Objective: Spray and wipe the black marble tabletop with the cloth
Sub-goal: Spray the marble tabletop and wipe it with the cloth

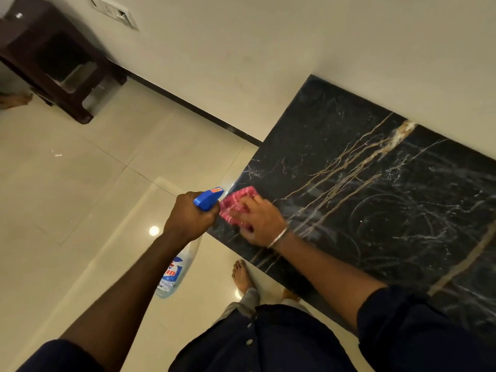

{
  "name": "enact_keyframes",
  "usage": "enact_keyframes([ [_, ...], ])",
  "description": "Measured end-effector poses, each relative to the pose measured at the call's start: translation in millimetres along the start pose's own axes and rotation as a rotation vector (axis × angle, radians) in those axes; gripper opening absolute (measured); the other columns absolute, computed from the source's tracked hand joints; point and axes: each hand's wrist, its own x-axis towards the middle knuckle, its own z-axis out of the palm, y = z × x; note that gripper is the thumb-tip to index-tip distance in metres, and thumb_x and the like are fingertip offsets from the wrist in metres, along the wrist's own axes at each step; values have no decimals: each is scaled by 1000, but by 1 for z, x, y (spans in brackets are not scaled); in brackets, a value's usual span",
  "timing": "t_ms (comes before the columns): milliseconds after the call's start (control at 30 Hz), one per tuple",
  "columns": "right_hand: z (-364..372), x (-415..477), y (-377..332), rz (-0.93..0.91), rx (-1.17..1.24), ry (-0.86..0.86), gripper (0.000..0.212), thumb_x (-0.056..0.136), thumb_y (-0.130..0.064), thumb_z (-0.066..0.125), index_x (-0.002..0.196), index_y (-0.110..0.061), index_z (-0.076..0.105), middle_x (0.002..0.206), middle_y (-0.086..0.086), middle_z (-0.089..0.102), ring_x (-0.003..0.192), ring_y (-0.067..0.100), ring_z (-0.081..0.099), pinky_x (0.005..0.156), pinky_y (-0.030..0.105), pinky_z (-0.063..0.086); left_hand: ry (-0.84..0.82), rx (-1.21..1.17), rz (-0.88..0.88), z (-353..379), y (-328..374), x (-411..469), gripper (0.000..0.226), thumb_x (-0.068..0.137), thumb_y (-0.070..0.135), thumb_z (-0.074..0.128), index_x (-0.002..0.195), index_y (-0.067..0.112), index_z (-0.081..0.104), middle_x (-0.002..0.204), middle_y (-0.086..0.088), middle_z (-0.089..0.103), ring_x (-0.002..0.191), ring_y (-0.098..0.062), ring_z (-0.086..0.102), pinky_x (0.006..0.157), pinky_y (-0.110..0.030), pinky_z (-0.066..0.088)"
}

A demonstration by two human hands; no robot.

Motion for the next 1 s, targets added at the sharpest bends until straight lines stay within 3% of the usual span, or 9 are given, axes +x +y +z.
enact_keyframes([
  [100, 7, -14, -1, -282, 0, -82, 45, 82, -43, 57, 125, -30, 64, 130, 8, 52, 117, 28, 48, 81, 38, 51, -15, -6, 19, -3, 4, 10, 22, 84, 16, 64, 66, 16, 52, 55, -5, 53, 47, -13, 46, 52, -22, 41],
  [167, -2, -6, 21, -331, -45, -90, 51, 83, -43, 60, 133, -33, 56, 128, 9, 52, 109, 26, 51, 78, 35, 49, -27, -3, 36, -5, 6, 14, 20, 85, 16, 64, 69, 17, 52, 56, -3, 52, 48, -12, 47, 52, -20, 40],
  [233, -16, 5, 48, -167, -71, -39, 54, 84, -40, 59, 137, -35, 51, 126, 9, 51, 102, 24, 51, 75, 33, 51, -46, -2, 43, -6, 4, 17, 17, 86, 16, 65, 73, 16, 54, 57, -2, 52, 49, -12, 47, 52, -18, 39],
  [333, -33, 22, 74, 228, -52, 77, 53, 85, -35, 56, 138, -31, 52, 124, 13, 50, 103, 28, 49, 78, 42, 53, -81, 18, 45, -4, -1, 17, 12, 86, 16, 65, 79, 13, 56, 58, 0, 52, 51, -12, 49, 54, -18, 40],
  [433, -30, 26, 57, 379, -49, 96, 52, 86, -37, 58, 137, -29, 54, 127, 14, 49, 111, 32, 49, 85, 44, 52, -93, 28, 40, -2, -5, 15, 12, 86, 17, 65, 79, 13, 56, 58, 0, 51, 51, -12, 48, 54, -19, 39],
  [500, -18, 19, 29, 307, -2, 95, 52, 83, -36, 61, 134, -30, 54, 126, 15, 51, 112, 33, 51, 83, 44, 53, -93, 15, 35, -2, -4, 14, 13, 86, 17, 65, 78, 12, 56, 57, 0, 50, 51, -13, 48, 54, -20, 39],
  [667, 10, -7, -39, -91, 56, 27, 52, 76, -37, 66, 127, -30, 58, 130, 10, 50, 119, 33, 47, 79, 38, 47, -102, 7, 34, -1, 7, 19, 23, 85, 19, 64, 67, 21, 50, 55, 0, 50, 49, -13, 46, 53, -22, 38],
  [867, -5, -10, -3, -324, -38, -89, 46, 77, -38, 71, 121, -27, 66, 131, 11, 55, 117, 34, 51, 76, 41, 50, -151, 35, 71, 6, 20, 24, 25, 84, 17, 65, 64, 22, 50, 54, 1, 49, 48, -12, 44, 51, -20, 35],
  [1000, -42, -33, 82, 64, -96, 44, 51, 81, -37, 60, 131, -34, 57, 126, 8, 53, 103, 26, 51, 74, 39, 52, -198, 46, 106, 12, 23, 24, 13, 84, 14, 66, 75, 16, 56, 57, 1, 51, 51, -14, 51, 54, -21, 38],
])
